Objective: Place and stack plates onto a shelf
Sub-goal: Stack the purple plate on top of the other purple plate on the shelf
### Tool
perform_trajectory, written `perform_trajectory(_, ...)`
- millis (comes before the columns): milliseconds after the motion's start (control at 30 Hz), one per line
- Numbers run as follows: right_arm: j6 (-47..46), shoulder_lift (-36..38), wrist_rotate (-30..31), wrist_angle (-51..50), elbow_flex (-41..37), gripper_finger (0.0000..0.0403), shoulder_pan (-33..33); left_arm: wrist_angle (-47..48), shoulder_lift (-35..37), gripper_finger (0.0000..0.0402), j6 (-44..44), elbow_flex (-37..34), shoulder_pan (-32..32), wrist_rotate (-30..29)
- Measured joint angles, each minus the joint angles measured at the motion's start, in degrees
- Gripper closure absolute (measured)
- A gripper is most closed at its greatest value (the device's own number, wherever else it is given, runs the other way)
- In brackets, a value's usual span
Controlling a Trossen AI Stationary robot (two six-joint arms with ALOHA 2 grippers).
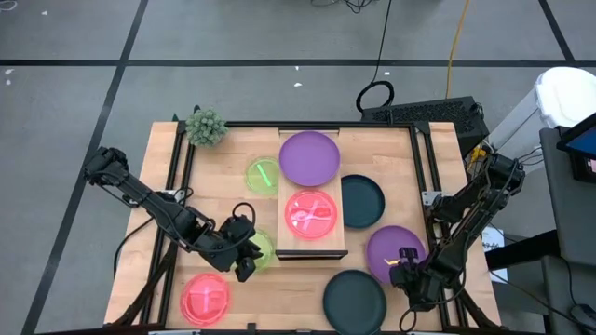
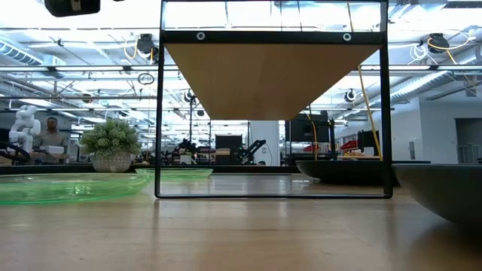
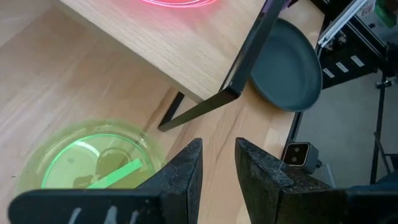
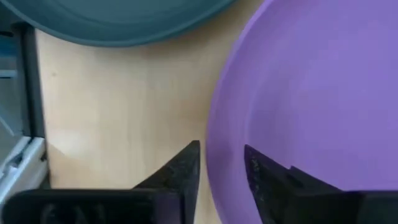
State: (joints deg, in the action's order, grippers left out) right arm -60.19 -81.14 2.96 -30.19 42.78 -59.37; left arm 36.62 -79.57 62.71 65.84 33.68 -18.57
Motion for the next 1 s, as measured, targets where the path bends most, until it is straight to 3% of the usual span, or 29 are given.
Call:
perform_trajectory(200,2.6,0.0,1.5,-3.1,-0.5,0.0291,0.0,0.0,0.0,0.0302,0.4,0.0,0.0,0.0)
perform_trajectory(633,4.6,0.1,3.7,-2.8,-1.4,0.0391,0.0,0.0,0.0,0.0302,0.4,0.0,0.0,0.0)
perform_trajectory(1000,2.3,1.6,3.1,-4.6,0.0,0.0398,0.0,0.0,0.0,0.0302,0.5,0.0,0.0,0.0)
